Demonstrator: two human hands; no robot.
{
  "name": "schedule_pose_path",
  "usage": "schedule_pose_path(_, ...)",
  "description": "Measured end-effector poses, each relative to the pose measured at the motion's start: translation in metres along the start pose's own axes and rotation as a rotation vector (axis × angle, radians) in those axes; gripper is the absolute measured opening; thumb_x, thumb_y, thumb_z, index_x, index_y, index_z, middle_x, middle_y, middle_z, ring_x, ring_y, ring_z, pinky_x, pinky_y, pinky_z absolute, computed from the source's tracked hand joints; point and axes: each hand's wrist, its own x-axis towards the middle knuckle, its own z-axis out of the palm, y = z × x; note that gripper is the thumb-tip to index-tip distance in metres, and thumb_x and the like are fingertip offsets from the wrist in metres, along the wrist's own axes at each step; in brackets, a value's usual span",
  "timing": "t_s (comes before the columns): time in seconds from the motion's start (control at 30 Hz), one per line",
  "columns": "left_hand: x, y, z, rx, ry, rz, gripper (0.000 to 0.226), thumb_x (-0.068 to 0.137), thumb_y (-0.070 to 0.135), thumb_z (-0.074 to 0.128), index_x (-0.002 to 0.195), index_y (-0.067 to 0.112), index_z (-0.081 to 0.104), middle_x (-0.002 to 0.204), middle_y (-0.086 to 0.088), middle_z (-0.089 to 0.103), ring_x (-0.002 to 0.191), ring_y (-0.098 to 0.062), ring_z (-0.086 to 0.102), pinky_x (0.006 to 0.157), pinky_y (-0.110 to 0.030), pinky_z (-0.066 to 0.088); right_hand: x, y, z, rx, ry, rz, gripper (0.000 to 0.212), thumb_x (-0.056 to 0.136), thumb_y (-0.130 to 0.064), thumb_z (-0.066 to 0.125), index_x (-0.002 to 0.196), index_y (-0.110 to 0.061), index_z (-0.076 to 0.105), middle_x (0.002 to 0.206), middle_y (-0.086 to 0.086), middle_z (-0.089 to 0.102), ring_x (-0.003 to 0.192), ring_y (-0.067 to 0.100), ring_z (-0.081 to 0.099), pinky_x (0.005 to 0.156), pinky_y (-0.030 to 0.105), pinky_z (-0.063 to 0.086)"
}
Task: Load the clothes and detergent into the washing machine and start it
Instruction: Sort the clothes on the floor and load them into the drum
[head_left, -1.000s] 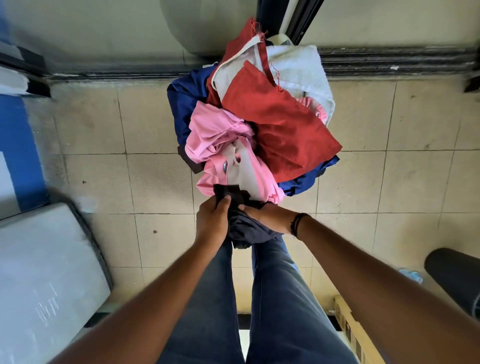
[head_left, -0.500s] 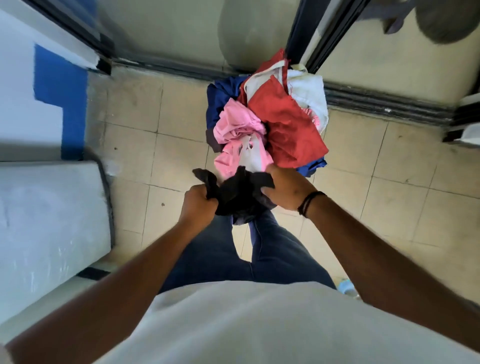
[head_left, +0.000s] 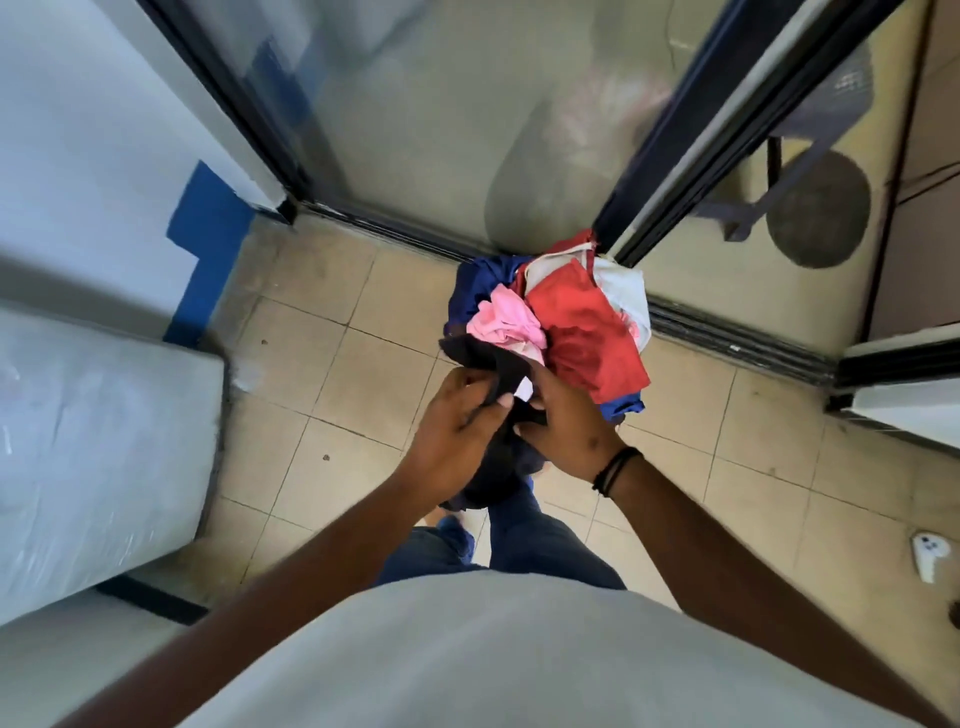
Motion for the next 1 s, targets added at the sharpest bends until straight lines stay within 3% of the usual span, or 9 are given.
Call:
schedule_pose_path(0.1, -0.021, 0.004, -0.011, -0.021, -0.039, 0.033, 0.038, 0.080, 0.041, 0.073, 0.116, 0.034, 0.064, 0.120, 0.001, 0.050, 0.111, -0.007, 0.058, 0.099, -0.025, 0.047, 0.002, -0.025, 0.016, 0.058, 0.133, 0.035, 0.016, 0.076, -0.023, 0.055, 0.085, -0.022, 0.068, 0.078, -0.007, 0.066, 0.074, 0.010, 0.057, 0.074, 0.047, 0.055)
schedule_pose_path(0.17, -0.027, -0.005, -0.023, 0.112, -0.008, 0.017, 0.080, 0.058, 0.052, 0.082, 0.130, 0.033, 0.050, 0.124, 0.003, 0.045, 0.114, -0.011, 0.054, 0.097, -0.028, 0.049, 0.000, -0.043, 0.017, 0.026, 0.190, 0.065, 0.015, 0.070, -0.022, 0.053, 0.059, -0.012, 0.054, 0.058, 0.003, 0.048, 0.060, 0.014, 0.043, 0.061, 0.049, 0.046)
schedule_pose_path(0.27, -0.026, -0.022, -0.035, 0.303, -0.004, -0.040, 0.123, 0.043, 0.052, 0.091, 0.147, 0.023, 0.031, 0.133, 0.004, 0.040, 0.122, -0.014, 0.045, 0.099, -0.026, 0.042, -0.010, -0.078, 0.014, 0.017, 0.189, 0.017, 0.029, 0.069, -0.023, 0.057, 0.058, 0.002, 0.047, 0.056, 0.007, 0.034, 0.058, 0.018, 0.032, 0.056, 0.049, 0.036)
schedule_pose_path(0.43, -0.031, -0.034, -0.042, 0.387, -0.065, -0.187, 0.067, 0.075, 0.052, 0.073, 0.126, 0.010, 0.061, 0.116, -0.007, 0.068, 0.109, -0.025, 0.064, 0.093, -0.032, 0.050, -0.031, -0.162, 0.006, 0.197, 0.040, -0.189, 0.015, 0.068, -0.026, 0.064, 0.065, -0.011, 0.065, 0.062, 0.003, 0.055, 0.068, 0.015, 0.052, 0.077, 0.036, 0.044)
schedule_pose_path(0.57, -0.008, -0.068, -0.055, 0.358, -0.044, -0.272, 0.095, 0.068, 0.084, 0.048, 0.111, 0.000, 0.061, 0.104, -0.023, 0.065, 0.103, -0.038, 0.061, 0.092, -0.037, 0.047, -0.039, -0.188, 0.002, 0.516, 0.096, -0.303, 0.022, 0.085, -0.007, 0.055, 0.101, -0.001, 0.068, 0.082, 0.007, 0.067, 0.080, 0.014, 0.060, 0.078, 0.027, 0.048)
schedule_pose_path(0.67, -0.044, -0.001, -0.065, 0.211, 0.109, -0.109, 0.005, 0.091, 0.020, 0.058, 0.093, 0.018, 0.062, 0.092, -0.003, 0.065, 0.087, -0.019, 0.060, 0.081, -0.032, 0.047, -0.016, -0.140, 0.005, 0.458, 0.340, -0.154, 0.036, 0.082, -0.013, 0.047, 0.114, -0.011, 0.065, 0.094, 0.012, 0.066, 0.085, 0.017, 0.061, 0.080, 0.029, 0.049)
schedule_pose_path(0.77, -0.058, 0.023, -0.073, 0.009, 0.227, -0.025, 0.040, 0.093, -0.006, 0.054, 0.081, 0.033, 0.049, 0.083, 0.010, 0.056, 0.078, -0.005, 0.050, 0.074, -0.028, 0.045, 0.001, -0.060, 0.009, 0.220, 0.307, 0.004, 0.050, 0.076, -0.007, 0.045, 0.121, -0.021, 0.063, 0.116, 0.006, 0.066, 0.108, 0.020, 0.062, 0.099, 0.043, 0.050)
schedule_pose_path(0.83, -0.063, 0.040, -0.078, -0.064, 0.254, -0.026, 0.034, 0.094, -0.003, 0.052, 0.075, 0.024, 0.047, 0.070, 0.008, 0.049, 0.070, -0.008, 0.043, 0.066, -0.027, 0.040, -0.003, -0.030, 0.023, -0.007, 0.093, 0.040, 0.060, 0.076, 0.000, 0.057, 0.135, -0.014, 0.055, 0.130, 0.002, 0.061, 0.121, 0.021, 0.056, 0.106, 0.033, 0.044)
schedule_pose_path(1.0, -0.078, 0.081, -0.097, -0.263, 0.280, -0.010, 0.012, 0.093, 0.005, 0.053, 0.089, 0.015, 0.057, 0.086, 0.000, 0.060, 0.076, -0.012, 0.051, 0.071, -0.035, 0.046, -0.012, -0.015, 0.073, -0.037, -0.078, 0.142, 0.033, 0.080, -0.009, 0.078, 0.110, 0.000, 0.066, 0.102, 0.011, 0.070, 0.096, 0.023, 0.064, 0.077, 0.019, 0.050)
